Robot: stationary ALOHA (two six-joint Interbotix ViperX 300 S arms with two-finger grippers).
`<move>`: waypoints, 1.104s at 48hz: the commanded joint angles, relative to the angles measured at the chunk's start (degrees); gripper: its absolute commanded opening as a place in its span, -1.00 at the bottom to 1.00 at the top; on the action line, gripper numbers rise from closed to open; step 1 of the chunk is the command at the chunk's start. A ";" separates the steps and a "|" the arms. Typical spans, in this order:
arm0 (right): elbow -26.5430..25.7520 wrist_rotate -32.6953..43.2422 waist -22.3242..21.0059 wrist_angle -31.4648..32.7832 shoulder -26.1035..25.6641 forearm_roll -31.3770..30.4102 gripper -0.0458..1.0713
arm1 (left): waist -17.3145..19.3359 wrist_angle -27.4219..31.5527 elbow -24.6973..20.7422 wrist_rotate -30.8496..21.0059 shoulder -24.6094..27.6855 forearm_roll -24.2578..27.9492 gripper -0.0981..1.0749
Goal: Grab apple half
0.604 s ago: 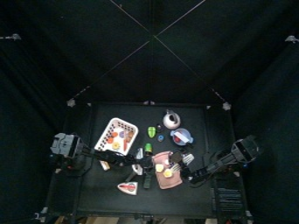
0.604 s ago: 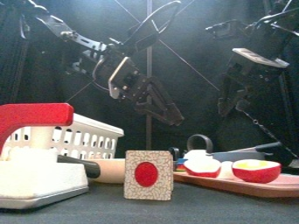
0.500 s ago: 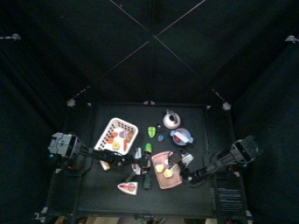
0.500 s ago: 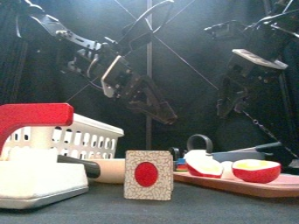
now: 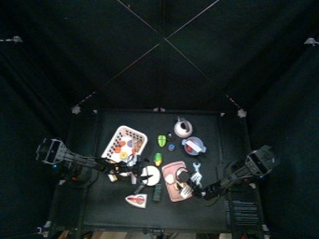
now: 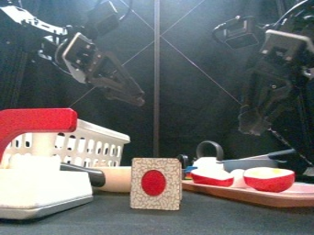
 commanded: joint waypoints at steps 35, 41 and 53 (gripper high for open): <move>-0.79 0.00 -1.14 -6.59 8.17 0.00 0.92 | -0.44 -5.98 3.87 0.00 -5.89 -3.08 0.88; -0.79 0.00 -2.64 -6.59 9.23 -0.09 0.92 | -0.44 -5.98 3.96 0.00 -5.89 -3.08 0.88; -0.70 0.00 -4.31 -6.59 9.93 -0.09 0.92 | -0.53 -5.98 4.22 0.00 -5.89 -2.90 0.88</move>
